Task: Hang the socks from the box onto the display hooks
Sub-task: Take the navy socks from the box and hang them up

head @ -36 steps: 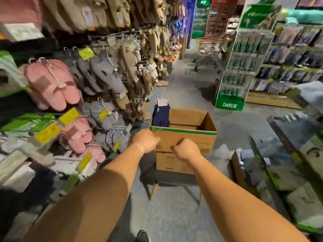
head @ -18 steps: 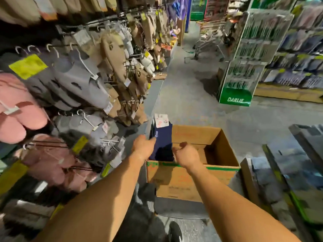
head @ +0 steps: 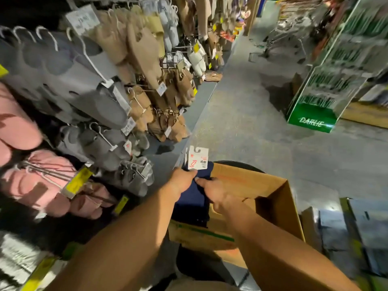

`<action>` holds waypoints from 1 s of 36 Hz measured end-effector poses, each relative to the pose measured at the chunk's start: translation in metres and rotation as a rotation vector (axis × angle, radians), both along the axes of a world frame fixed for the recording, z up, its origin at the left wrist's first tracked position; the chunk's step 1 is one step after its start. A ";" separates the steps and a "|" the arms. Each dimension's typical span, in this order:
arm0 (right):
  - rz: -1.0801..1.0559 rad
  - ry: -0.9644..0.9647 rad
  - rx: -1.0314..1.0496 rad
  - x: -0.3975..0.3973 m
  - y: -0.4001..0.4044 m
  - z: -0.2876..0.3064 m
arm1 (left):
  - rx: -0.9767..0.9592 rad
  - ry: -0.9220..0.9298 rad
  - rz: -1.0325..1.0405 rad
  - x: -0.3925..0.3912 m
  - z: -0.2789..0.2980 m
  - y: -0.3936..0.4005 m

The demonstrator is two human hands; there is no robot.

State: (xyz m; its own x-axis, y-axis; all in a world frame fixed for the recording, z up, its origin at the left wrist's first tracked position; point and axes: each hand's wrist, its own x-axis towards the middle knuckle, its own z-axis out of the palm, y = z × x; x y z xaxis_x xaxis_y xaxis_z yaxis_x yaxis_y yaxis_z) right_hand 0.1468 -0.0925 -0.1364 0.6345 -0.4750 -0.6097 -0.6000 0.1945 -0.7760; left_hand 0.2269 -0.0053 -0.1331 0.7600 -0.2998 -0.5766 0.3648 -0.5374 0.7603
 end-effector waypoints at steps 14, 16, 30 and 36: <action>-0.124 -0.160 0.224 0.001 -0.002 -0.011 | -0.127 0.106 0.208 0.029 -0.092 -0.010; -0.133 -0.186 0.258 -0.001 -0.002 -0.009 | -0.182 0.119 0.242 0.019 -0.061 -0.005; -0.319 -0.249 0.278 -0.004 0.006 0.008 | -0.348 0.277 0.175 -0.007 0.008 0.004; -0.291 -0.344 0.222 -0.004 0.011 0.015 | -0.484 0.174 0.058 -0.008 0.017 0.007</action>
State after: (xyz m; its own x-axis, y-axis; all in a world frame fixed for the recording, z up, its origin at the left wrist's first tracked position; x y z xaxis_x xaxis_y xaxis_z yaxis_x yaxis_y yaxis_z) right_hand 0.1429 -0.0817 -0.1215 0.6768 -0.5449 -0.4950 -0.2133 0.4983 -0.8403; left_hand 0.2193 0.0020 -0.1165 0.6884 -0.5238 -0.5018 0.5271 -0.1140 0.8421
